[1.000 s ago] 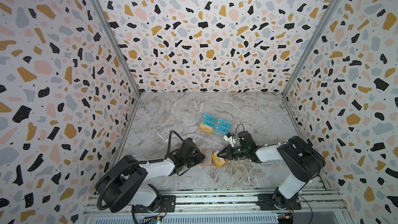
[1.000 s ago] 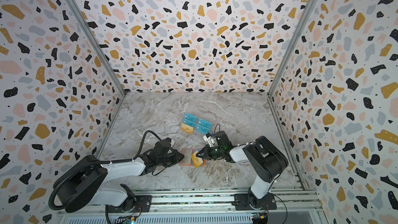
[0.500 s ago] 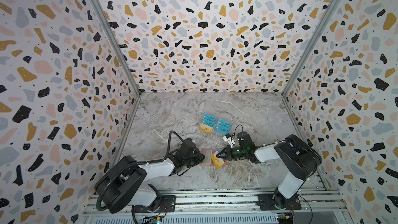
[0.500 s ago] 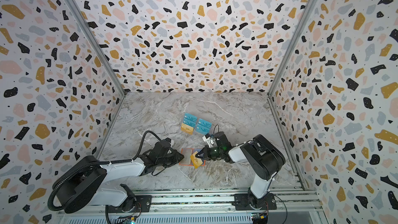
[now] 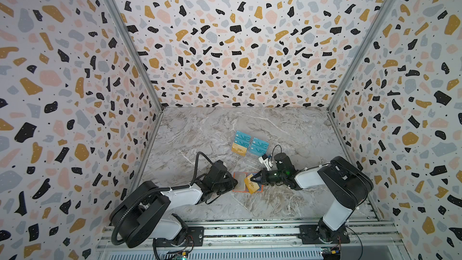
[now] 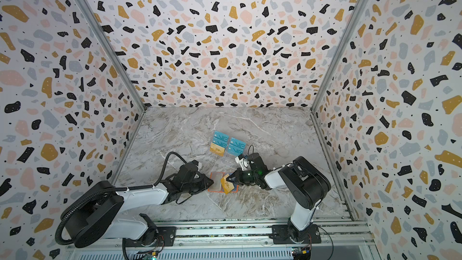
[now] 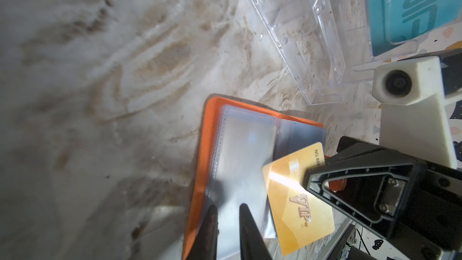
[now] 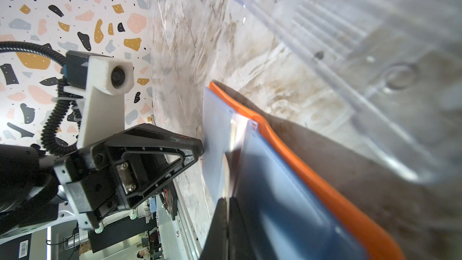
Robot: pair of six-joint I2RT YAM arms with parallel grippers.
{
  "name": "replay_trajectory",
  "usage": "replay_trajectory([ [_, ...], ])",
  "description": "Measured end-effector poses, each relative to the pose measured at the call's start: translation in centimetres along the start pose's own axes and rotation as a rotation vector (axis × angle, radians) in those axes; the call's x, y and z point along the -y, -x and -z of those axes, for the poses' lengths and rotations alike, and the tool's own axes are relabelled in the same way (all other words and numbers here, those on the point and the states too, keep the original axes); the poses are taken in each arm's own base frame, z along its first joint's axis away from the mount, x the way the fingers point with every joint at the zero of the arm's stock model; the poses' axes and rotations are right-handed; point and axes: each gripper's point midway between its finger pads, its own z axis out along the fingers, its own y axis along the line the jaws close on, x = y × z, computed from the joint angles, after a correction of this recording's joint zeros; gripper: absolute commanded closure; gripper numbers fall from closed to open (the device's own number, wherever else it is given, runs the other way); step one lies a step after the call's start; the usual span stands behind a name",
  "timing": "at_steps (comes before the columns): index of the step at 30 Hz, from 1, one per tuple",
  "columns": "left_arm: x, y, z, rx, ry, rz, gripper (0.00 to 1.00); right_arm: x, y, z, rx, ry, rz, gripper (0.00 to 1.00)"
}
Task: Put the credit cards into the card holder
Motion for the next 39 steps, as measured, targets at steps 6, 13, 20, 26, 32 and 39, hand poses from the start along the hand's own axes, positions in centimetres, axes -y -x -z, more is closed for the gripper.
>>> replay_trajectory([
  [6,0.0,0.0,0.0,0.002,-0.004,0.001,0.80,-0.2,0.5,-0.1,0.027,-0.003,-0.011,1.00],
  [13,0.1,0.0,0.0,0.002,-0.009,0.001,0.80,-0.3,0.7,-0.6,0.067,-0.001,-0.030,1.00],
  [20,0.1,-0.3,0.0,-0.010,-0.017,0.000,0.81,-0.4,0.6,-0.9,0.108,-0.006,-0.037,1.00],
  [26,0.2,-0.4,0.0,-0.015,-0.020,0.000,0.81,-0.2,0.4,-1.4,0.135,-0.002,-0.033,1.00],
  [32,0.2,-0.4,0.0,-0.018,-0.020,0.000,0.81,0.1,0.3,-1.5,0.169,0.011,-0.043,1.00],
  [39,0.1,-0.4,0.0,-0.018,-0.019,-0.002,0.81,0.4,0.6,-1.2,0.210,0.005,-0.060,1.00],
])
